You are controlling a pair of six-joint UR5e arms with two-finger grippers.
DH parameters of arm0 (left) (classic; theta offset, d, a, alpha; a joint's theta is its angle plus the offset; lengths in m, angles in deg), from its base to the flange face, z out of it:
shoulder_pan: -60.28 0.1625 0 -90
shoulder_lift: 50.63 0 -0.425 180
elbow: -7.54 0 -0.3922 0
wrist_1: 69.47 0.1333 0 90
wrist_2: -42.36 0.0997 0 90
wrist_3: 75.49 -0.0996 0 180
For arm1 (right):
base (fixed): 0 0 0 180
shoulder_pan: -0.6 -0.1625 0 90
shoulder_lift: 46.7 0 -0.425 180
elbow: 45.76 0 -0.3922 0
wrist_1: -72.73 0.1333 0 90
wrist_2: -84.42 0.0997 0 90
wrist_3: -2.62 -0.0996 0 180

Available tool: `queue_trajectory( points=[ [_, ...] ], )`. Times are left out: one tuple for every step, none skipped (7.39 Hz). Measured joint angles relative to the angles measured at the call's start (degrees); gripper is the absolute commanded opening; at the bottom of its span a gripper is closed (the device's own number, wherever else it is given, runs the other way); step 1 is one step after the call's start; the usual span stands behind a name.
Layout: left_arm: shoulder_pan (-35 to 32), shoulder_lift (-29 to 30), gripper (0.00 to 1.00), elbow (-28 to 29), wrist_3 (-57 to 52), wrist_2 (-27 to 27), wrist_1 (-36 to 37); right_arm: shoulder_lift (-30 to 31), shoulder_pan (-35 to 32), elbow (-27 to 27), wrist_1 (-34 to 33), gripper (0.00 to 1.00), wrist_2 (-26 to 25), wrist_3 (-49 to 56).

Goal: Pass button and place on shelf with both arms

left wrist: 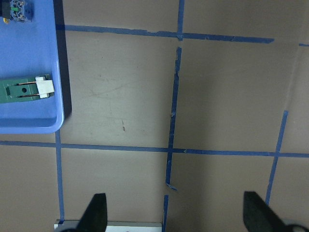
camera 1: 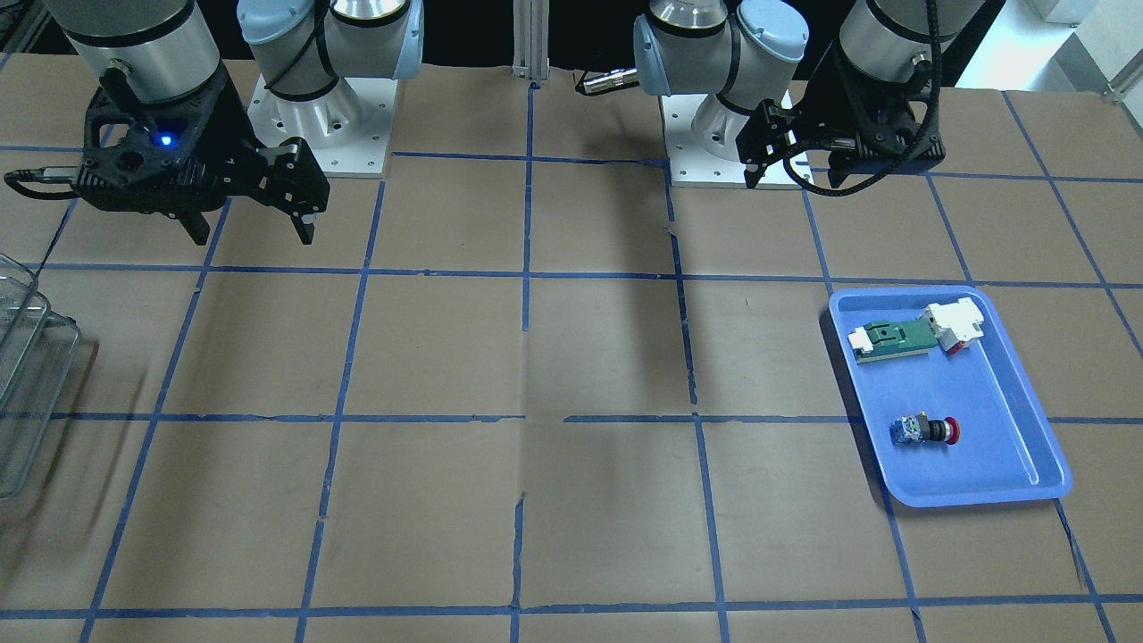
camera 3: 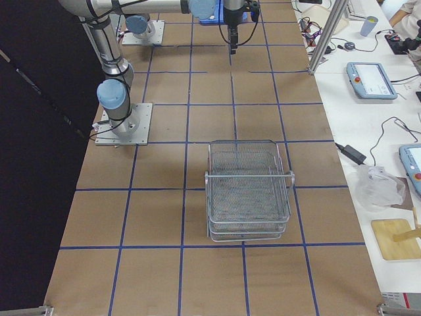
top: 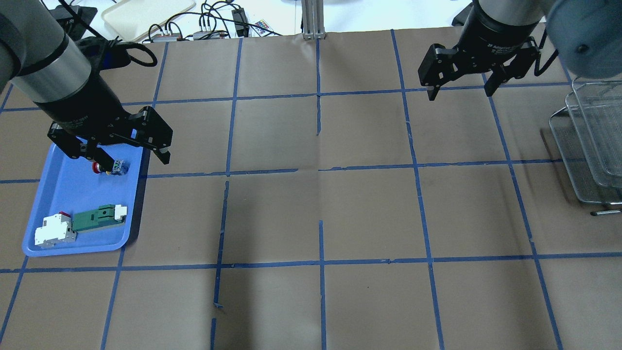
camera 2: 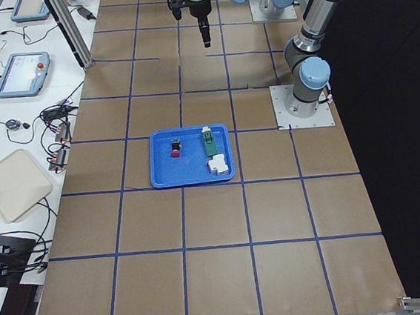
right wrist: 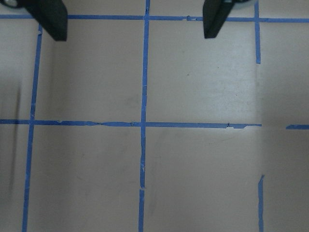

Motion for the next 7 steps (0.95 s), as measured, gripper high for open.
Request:
queue_trajectory(
  points=[
    [0.0, 0.0, 1.0, 0.0, 0.0, 0.0, 0.0, 0.3, -0.1, -0.1, 0.6, 1.0, -0.2, 0.0],
    [0.0, 0.0, 1.0, 0.0, 0.1, -0.1, 0.1, 0.7, -0.2, -0.1, 0.9, 1.0, 0.5, 0.0],
    [-0.1, 0.0, 1.0, 0.0, 0.1, -0.1, 0.2, 0.9, -0.3, 0.0, 1.0, 1.0, 1.1, 0.0],
    [-0.2, 0.0, 1.0, 0.0, 0.1, -0.1, 0.3, 1.0, -0.3, 0.1, 1.0, 1.0, 1.3, 0.0],
    [-0.1, 0.0, 1.0, 0.0, 0.1, -0.1, 0.4, 1.0, -0.3, 0.3, 1.0, 1.0, 1.4, 0.1],
    [0.0, 0.1, 1.0, -0.1, 0.2, -0.1, 0.5, 1.0, -0.3, 0.5, 0.9, 1.0, 1.5, 0.4],
    [0.0, 0.2, 1.0, -0.1, 0.2, -0.1, 0.5, 1.0, -0.3, 0.6, 0.9, 1.0, 1.5, 0.6]
  ],
)
